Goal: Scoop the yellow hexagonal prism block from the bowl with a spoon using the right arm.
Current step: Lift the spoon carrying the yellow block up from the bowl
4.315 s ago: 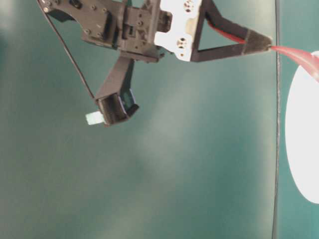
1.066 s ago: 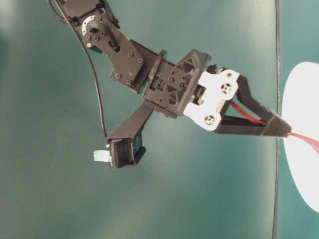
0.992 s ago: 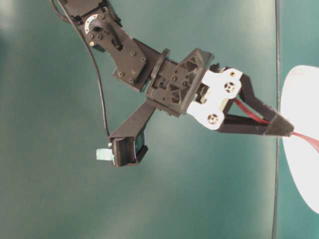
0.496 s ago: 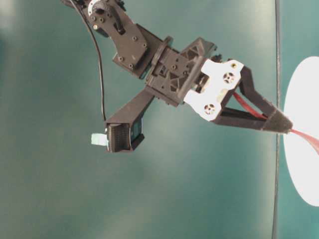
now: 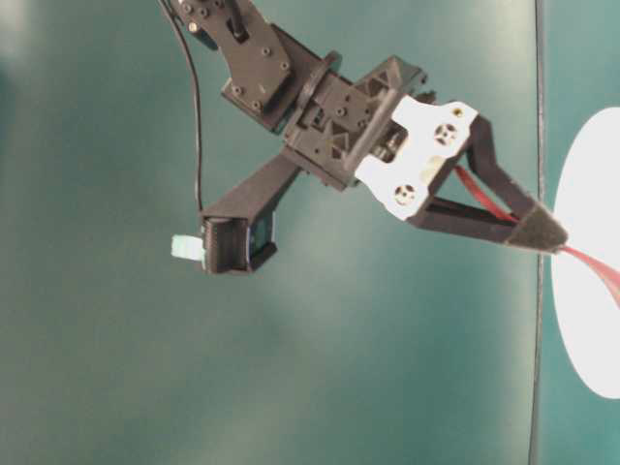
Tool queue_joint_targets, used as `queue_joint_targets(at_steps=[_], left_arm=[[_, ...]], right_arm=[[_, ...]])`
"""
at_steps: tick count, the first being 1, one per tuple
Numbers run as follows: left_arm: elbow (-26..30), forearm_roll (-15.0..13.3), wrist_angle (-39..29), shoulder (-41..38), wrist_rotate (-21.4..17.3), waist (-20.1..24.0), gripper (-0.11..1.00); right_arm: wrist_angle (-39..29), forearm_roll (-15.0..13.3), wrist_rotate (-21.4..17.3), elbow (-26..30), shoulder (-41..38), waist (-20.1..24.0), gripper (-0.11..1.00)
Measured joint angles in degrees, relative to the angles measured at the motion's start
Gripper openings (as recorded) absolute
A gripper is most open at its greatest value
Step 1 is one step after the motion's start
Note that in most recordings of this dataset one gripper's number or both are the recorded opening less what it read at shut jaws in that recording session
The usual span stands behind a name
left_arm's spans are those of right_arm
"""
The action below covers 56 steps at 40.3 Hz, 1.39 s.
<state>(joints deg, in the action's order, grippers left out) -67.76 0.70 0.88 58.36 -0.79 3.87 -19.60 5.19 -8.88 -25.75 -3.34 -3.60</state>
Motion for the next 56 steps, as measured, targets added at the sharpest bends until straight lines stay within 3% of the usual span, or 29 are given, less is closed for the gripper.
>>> queue_joint_targets(at_steps=[56], left_arm=[[0.0,0.0,-0.3,-0.1,0.0,0.0,0.01]], right_arm=[[19.4,0.7,-0.2,-14.0,7.2,0.0,0.23]])
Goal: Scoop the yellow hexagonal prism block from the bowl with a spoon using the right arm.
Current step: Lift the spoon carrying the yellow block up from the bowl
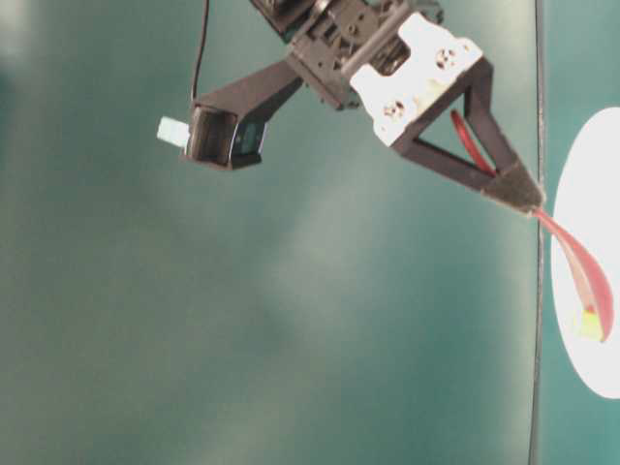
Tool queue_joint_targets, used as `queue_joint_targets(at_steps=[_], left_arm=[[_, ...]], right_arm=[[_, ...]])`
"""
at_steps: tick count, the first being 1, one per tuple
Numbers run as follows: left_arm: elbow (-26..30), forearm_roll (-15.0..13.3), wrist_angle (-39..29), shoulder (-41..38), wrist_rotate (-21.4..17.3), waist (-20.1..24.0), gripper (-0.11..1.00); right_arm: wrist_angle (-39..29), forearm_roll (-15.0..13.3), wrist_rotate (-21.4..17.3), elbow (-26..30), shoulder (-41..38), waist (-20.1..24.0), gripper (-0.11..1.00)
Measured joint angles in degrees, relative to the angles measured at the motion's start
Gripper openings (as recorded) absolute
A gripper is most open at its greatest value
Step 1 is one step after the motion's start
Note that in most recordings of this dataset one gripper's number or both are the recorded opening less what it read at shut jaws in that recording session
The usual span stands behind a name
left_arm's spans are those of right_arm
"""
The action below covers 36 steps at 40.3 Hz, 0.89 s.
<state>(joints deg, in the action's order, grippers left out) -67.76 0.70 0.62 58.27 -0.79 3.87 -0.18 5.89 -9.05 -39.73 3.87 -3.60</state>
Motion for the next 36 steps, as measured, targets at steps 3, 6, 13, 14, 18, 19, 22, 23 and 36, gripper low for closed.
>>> queue_joint_targets(at_steps=[3,6,13,14,18,19,22,23,36], left_arm=[[0.0,0.0,0.0,0.0,0.1,0.1,0.01],[0.0,0.0,0.0,0.0,0.1,0.0,0.01],[0.0,0.1,0.0,0.0,0.0,0.1,0.01],[0.0,0.1,0.1,0.0,0.1,0.0,0.01],[0.1,0.1,0.0,0.0,0.0,0.1,0.01],[0.0,0.0,0.0,0.0,0.1,0.1,0.01],[0.0,0.0,0.0,0.0,0.1,0.0,0.01],[0.0,0.1,0.0,0.0,0.0,0.1,0.01],[0.0,0.1,0.0,0.0,0.1,0.1,0.01]], right_arm=[[1.1,0.3,0.0,-1.1,0.7,0.0,0.23],[2.0,0.4,0.0,-1.8,1.4,0.0,0.23],[4.4,0.7,0.0,-4.3,3.5,0.0,0.23],[4.7,0.7,-0.1,-4.7,3.8,0.0,0.23],[5.9,0.8,-0.1,-6.0,5.0,0.0,0.23],[6.1,0.9,-0.1,-6.3,5.3,0.0,0.23],[6.9,0.9,-0.1,-7.2,6.1,0.0,0.23],[7.1,0.9,-0.1,-7.5,6.3,0.0,0.23],[10.4,0.9,-0.1,-9.9,9.1,0.0,0.23]])
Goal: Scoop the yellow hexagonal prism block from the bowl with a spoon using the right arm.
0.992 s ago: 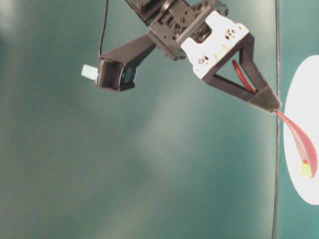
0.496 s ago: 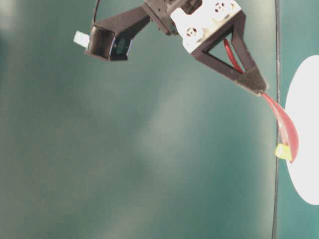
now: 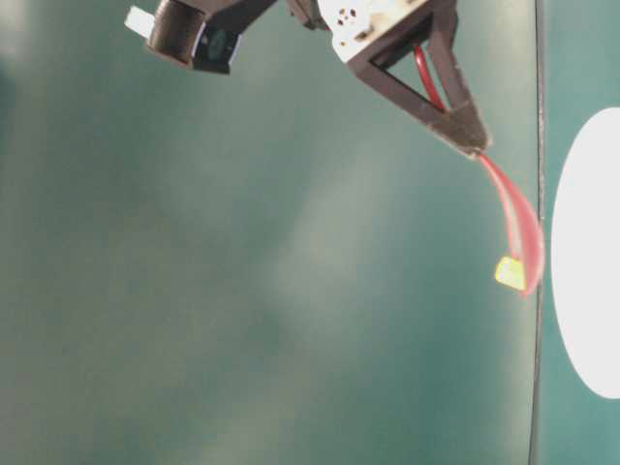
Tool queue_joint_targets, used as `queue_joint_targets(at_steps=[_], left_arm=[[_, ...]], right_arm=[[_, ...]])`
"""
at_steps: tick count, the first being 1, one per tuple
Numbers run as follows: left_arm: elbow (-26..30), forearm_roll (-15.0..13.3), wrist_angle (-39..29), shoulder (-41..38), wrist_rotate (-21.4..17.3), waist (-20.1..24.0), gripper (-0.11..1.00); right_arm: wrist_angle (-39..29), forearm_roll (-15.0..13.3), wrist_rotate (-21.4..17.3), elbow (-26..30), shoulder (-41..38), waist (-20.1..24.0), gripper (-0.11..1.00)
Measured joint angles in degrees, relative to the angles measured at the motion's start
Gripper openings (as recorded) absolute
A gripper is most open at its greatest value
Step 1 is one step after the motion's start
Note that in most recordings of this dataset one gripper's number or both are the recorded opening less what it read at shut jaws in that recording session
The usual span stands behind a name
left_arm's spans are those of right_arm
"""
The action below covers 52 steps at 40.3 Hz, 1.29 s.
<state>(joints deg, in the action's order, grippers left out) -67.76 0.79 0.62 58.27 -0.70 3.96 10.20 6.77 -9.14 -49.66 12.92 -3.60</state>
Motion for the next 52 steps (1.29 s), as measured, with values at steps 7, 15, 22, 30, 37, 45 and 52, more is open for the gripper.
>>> queue_joint_targets(at_steps=[7,15,22,30,37,45,52], left_arm=[[0.0,-0.1,0.0,0.1,0.0,0.0,0.01],[0.1,-0.1,0.0,0.0,-0.1,0.0,0.01],[0.0,-0.1,0.0,0.0,0.0,0.0,0.01],[0.0,-0.1,0.0,0.0,-0.1,0.0,0.01],[0.0,-0.1,0.0,0.0,-0.1,0.0,0.01],[0.1,-0.1,0.0,0.6,0.2,0.0,0.01],[0.3,-0.1,-0.4,1.2,0.7,-0.1,0.01]], right_arm=[[1.9,0.0,0.1,-0.5,0.6,0.0,0.23],[4.2,-0.1,0.9,-0.6,0.8,0.0,0.23],[4.7,-1.3,1.0,-0.5,0.9,0.0,0.23],[6.4,-4.3,1.2,-0.5,2.8,0.0,0.23],[7.0,-6.2,1.2,-0.5,5.5,0.0,0.23],[7.0,-6.6,1.2,-0.5,7.3,0.0,0.23],[7.0,-6.6,1.2,-0.6,7.4,0.0,0.23]])
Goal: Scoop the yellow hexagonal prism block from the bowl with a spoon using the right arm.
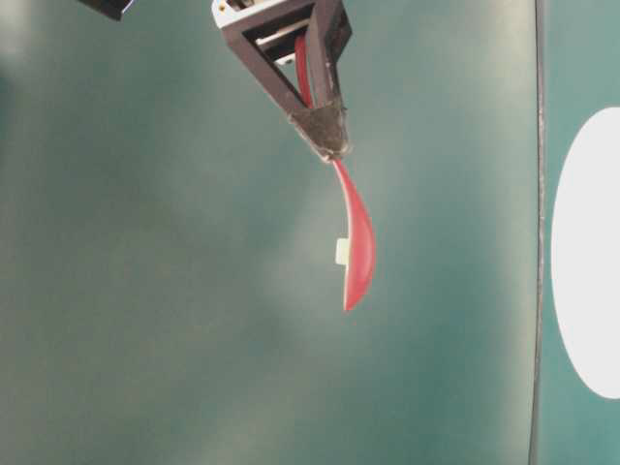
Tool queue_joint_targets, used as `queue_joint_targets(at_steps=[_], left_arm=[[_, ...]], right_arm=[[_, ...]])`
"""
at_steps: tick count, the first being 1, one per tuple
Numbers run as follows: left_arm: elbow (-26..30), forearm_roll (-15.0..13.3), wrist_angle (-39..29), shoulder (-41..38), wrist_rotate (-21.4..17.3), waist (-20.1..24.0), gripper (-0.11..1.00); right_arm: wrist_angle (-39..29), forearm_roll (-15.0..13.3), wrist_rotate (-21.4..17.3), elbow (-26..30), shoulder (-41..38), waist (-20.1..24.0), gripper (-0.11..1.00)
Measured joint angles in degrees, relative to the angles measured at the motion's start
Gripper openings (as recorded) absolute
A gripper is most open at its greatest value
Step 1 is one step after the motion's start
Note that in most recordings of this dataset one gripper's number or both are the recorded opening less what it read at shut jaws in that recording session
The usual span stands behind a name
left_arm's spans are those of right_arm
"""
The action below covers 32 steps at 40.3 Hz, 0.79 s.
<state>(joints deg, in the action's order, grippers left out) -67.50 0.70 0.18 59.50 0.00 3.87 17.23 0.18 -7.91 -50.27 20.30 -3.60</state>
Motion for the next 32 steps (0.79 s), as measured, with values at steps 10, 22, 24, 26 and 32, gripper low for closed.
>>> queue_joint_targets(at_steps=[10,22,24,26,32], left_arm=[[0.0,0.0,-1.1,0.4,0.1,0.1,0.01],[0.2,0.0,-1.0,0.5,0.3,0.0,0.01],[0.1,0.1,-0.8,0.5,0.3,0.1,0.01],[0.1,0.0,-0.5,0.5,0.4,0.1,0.01],[0.1,0.0,-0.3,0.5,1.3,0.1,0.01]], right_arm=[[0.0,0.0,0.0,0.1,0.1,0.0,0.23],[1.1,0.0,-0.1,0.1,0.0,0.0,0.23],[1.2,0.0,0.0,0.1,0.0,0.0,0.23],[1.2,0.0,-0.1,0.1,0.1,0.0,0.23],[1.2,0.0,-0.1,0.1,0.0,-0.1,0.23]])
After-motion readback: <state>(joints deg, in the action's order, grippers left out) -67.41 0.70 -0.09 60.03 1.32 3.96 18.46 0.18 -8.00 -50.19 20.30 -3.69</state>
